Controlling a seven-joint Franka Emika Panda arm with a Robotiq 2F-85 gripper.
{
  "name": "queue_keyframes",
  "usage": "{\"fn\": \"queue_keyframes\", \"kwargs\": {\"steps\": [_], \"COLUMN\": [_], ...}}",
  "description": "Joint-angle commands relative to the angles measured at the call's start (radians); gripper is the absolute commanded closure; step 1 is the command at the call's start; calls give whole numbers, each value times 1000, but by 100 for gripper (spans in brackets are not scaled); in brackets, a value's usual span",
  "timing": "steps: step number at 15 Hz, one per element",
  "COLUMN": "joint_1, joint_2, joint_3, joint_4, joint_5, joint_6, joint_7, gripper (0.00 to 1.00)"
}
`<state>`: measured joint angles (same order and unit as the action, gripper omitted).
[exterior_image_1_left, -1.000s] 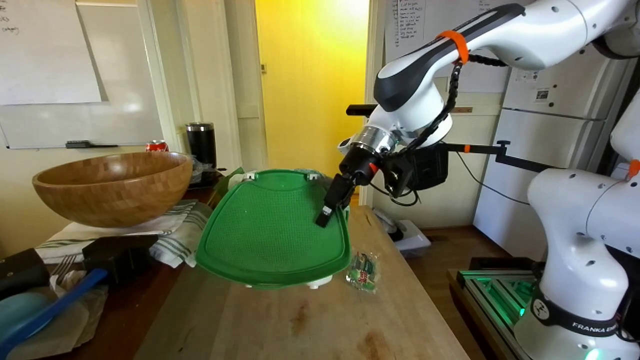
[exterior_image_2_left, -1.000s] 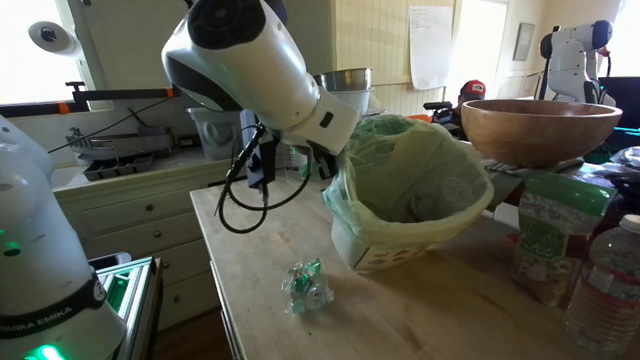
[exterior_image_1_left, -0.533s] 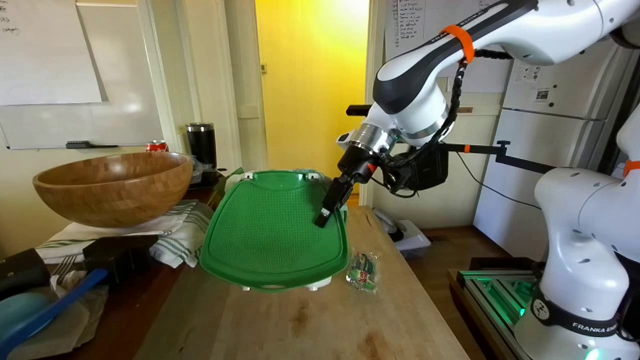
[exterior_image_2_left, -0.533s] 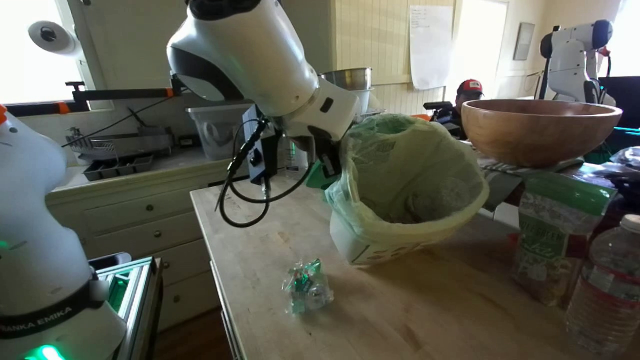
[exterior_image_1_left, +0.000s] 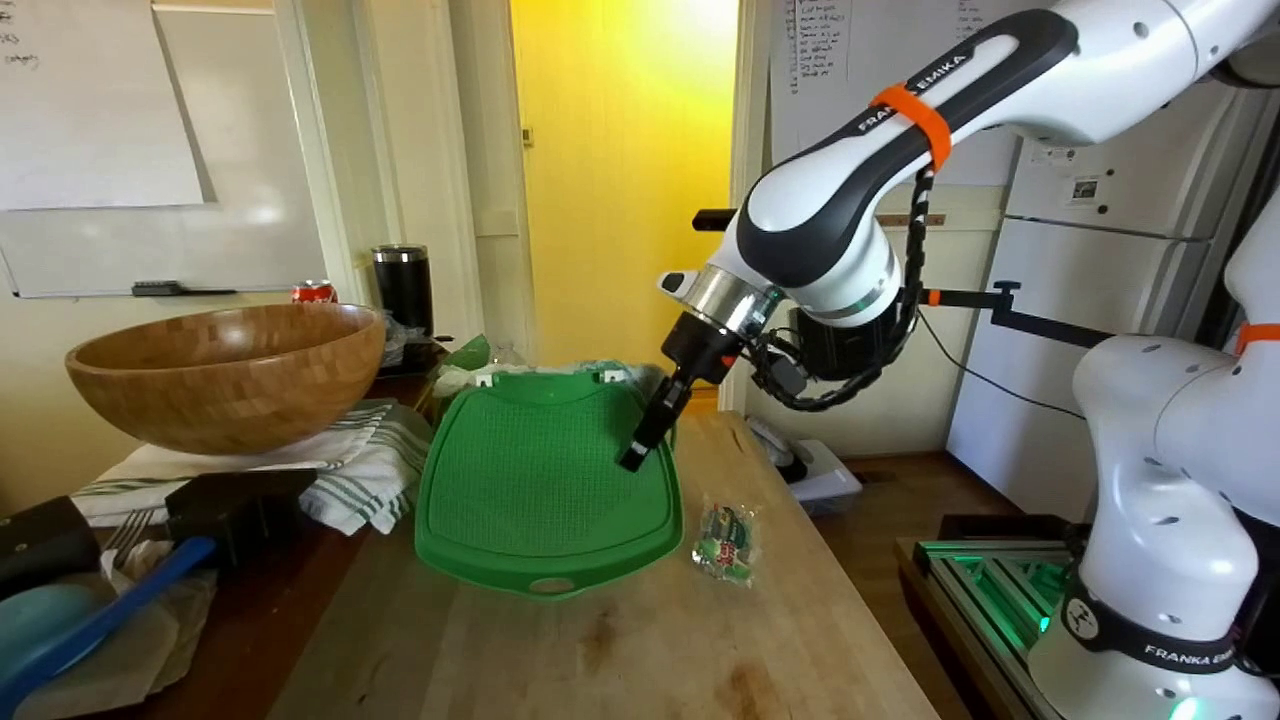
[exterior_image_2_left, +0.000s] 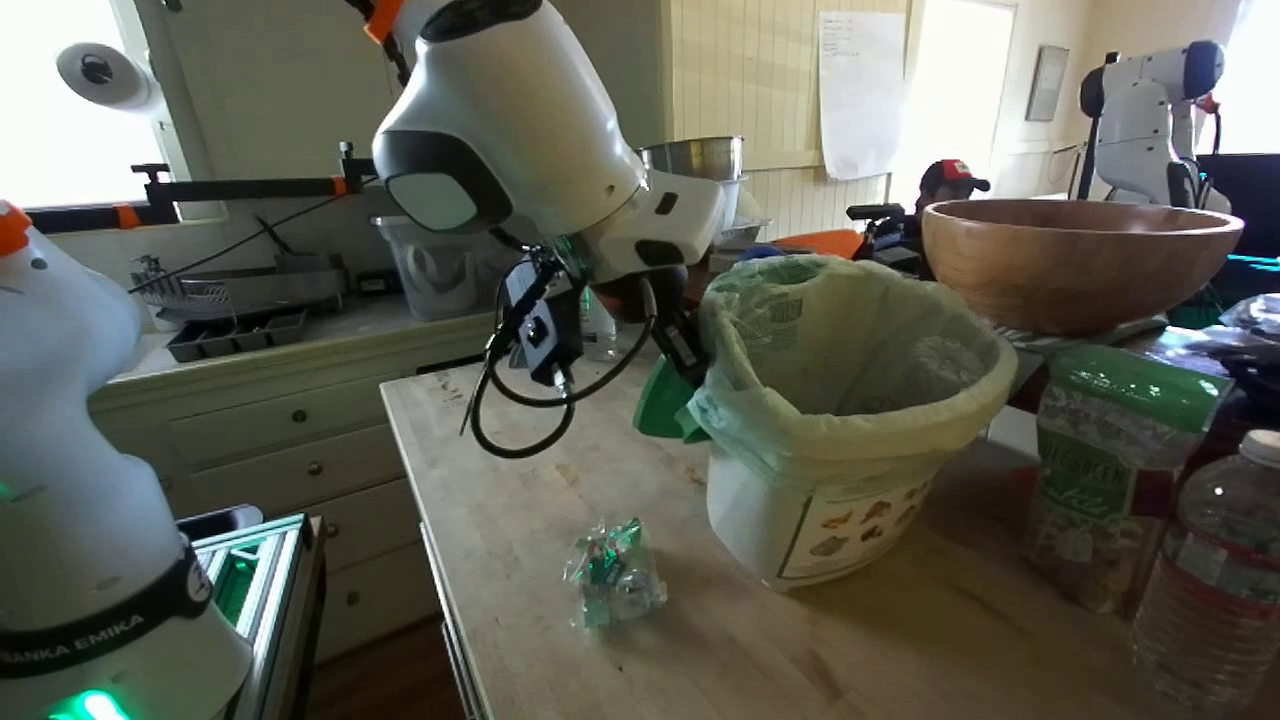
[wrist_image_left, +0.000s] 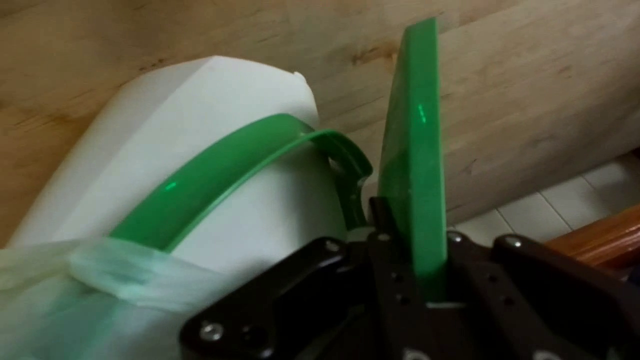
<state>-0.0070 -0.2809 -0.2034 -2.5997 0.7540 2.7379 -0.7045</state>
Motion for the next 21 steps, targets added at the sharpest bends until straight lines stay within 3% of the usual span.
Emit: {"fn": "queue_keyframes", "kwargs": {"steps": [1, 3, 4, 5, 7, 14, 16, 21], "joint_1": [-48, -66, -71, -76, -75, -52, -35, 4], "joint_2": [58, 84, 95, 102, 104, 137, 139, 116], "joint_3": [37, 46, 49, 51, 51, 39, 32, 22], "joint_4": [-13, -14, -14, -13, -11, -14, -4, 15], "joint_5": [-124, -181, -200, -214, -216, -149, -100, 86], "joint_6": [73, 88, 90, 94, 75, 51, 31, 0], "joint_7": [55, 78, 87, 98, 112, 141, 137, 83], "gripper": [98, 98, 91, 67, 64, 11, 0, 0]}}
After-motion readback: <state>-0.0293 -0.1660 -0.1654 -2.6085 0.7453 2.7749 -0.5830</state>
